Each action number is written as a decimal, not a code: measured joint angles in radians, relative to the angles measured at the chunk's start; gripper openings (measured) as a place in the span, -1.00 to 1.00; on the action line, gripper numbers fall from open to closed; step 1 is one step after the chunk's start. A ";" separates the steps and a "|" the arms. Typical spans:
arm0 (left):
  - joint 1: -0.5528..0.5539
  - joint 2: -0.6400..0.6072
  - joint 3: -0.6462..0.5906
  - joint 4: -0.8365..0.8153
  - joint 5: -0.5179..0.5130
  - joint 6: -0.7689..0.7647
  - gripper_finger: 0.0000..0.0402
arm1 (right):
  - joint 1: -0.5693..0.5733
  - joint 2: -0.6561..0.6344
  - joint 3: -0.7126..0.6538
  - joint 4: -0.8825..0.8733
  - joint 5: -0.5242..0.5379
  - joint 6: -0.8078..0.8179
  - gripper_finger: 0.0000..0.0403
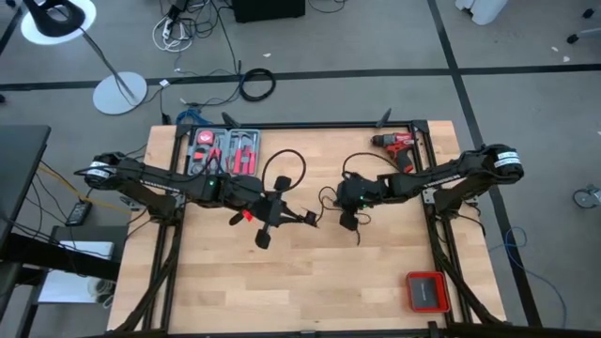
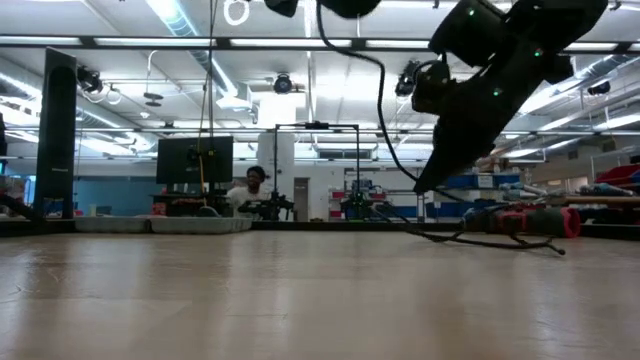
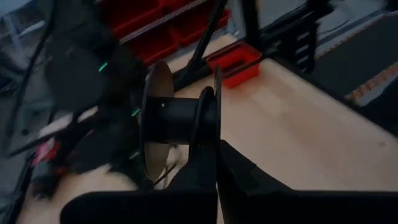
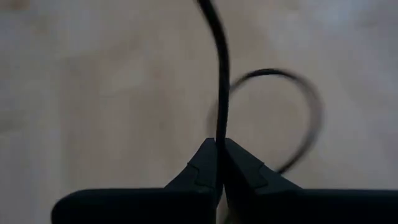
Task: Coil cords
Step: Uncoil the black wire from the black spool
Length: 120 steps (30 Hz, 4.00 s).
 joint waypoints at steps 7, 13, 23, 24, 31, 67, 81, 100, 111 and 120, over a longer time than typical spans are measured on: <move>0.000 0.000 0.000 0.047 0.144 -0.026 -1.00 | -0.112 -0.006 0.000 0.006 0.128 -0.013 -0.95; 0.000 0.000 0.000 -0.028 0.179 -0.071 -1.00 | -0.182 -0.012 0.000 0.116 0.132 -0.098 -0.95; 0.000 0.000 0.000 -0.204 0.052 -0.067 -1.00 | -0.205 -0.110 0.000 0.298 0.065 -0.191 -0.95; 0.000 0.000 0.000 -0.222 0.035 -0.064 -1.00 | -0.205 -0.125 0.000 0.299 0.062 -0.201 -0.95; 0.000 0.000 0.000 -0.279 -0.062 0.010 -1.00 | -0.141 -0.212 0.000 0.283 -0.024 -0.285 -0.95; -0.093 0.000 0.000 -0.085 -0.390 0.326 -1.00 | 0.006 -0.208 0.002 0.152 0.308 -0.415 -0.94; -0.102 0.000 0.000 -0.029 -0.179 0.236 -1.00 | -0.108 -0.208 0.002 0.273 0.307 -0.465 -0.94; 0.004 0.081 0.000 -0.222 -0.170 0.057 -1.00 | -0.098 -0.209 0.073 0.444 0.167 -0.440 -0.94; 0.042 0.088 0.000 -0.363 -0.234 -0.058 -1.00 | -0.041 -0.327 0.074 0.483 0.023 -0.399 -0.94; 0.011 0.088 0.000 -0.393 -0.353 -0.046 -1.00 | 0.061 -0.345 0.073 0.165 0.010 -0.273 -0.94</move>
